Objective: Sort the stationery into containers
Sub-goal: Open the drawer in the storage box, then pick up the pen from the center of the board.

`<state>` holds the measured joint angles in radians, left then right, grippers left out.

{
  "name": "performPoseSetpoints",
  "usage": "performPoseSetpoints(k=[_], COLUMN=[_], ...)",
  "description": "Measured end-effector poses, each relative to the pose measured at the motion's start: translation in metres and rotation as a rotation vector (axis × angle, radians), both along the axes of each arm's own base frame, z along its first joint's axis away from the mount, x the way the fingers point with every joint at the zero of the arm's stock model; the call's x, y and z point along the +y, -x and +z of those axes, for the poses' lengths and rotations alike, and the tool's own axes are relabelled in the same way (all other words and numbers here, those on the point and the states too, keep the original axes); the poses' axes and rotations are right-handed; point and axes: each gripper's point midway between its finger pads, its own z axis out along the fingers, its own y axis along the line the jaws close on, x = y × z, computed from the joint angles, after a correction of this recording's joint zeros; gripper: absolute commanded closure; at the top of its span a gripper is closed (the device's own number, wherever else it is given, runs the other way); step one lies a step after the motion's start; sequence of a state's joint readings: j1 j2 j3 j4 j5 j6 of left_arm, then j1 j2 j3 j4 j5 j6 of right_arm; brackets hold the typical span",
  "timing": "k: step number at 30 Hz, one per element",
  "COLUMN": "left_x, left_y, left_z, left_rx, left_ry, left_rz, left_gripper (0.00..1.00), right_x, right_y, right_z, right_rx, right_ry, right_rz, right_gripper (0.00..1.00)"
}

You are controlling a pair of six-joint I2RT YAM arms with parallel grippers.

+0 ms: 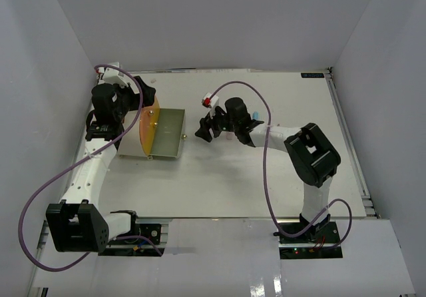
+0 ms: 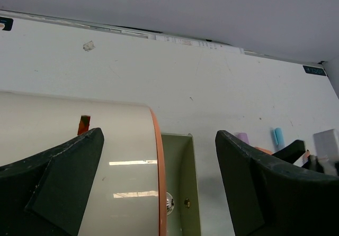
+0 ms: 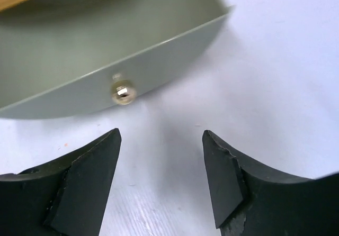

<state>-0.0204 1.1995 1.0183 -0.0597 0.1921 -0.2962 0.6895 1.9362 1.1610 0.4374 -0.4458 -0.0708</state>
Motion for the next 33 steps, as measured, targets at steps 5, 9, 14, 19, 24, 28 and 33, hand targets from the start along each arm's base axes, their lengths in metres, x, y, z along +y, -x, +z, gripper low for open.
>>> performPoseSetpoints(k=[5,9,14,19,24,28,33], left_x=[0.0,0.0,0.0,0.0,0.001,0.001,0.001], left_y=[0.002,0.003,0.004,0.004,0.004,0.004,0.004], left_z=[0.001,0.001,0.001,0.001,0.001,0.001,0.001], left_rx=[-0.002,-0.001,-0.001,-0.001,-0.001,-0.001,-0.001], left_ry=[0.0,0.001,0.001,0.001,0.001,0.001,0.002], left_rz=[0.0,-0.001,-0.001,-0.001,0.0,-0.001,-0.002], left_gripper=[0.02,0.02,0.02,0.02,0.02,0.02,0.02], right_x=[-0.035,-0.062,-0.086,-0.105,-0.113,-0.115,-0.115], right_y=[-0.034,-0.054,-0.059,-0.051,-0.05,-0.052,-0.053], right_z=[0.028,0.018,-0.028,-0.071,-0.076,-0.077,-0.076], right_rx=[-0.009,0.042,0.174,0.282,0.308,0.317,0.321], right_ry=[0.08,0.176,0.311,0.41,0.417,0.409,0.394], right_rz=[-0.294,-0.506,-0.671,-0.772,-0.838,-0.857,-0.87], right_gripper=[0.28,0.29,0.3,0.32,0.39,0.6,0.89])
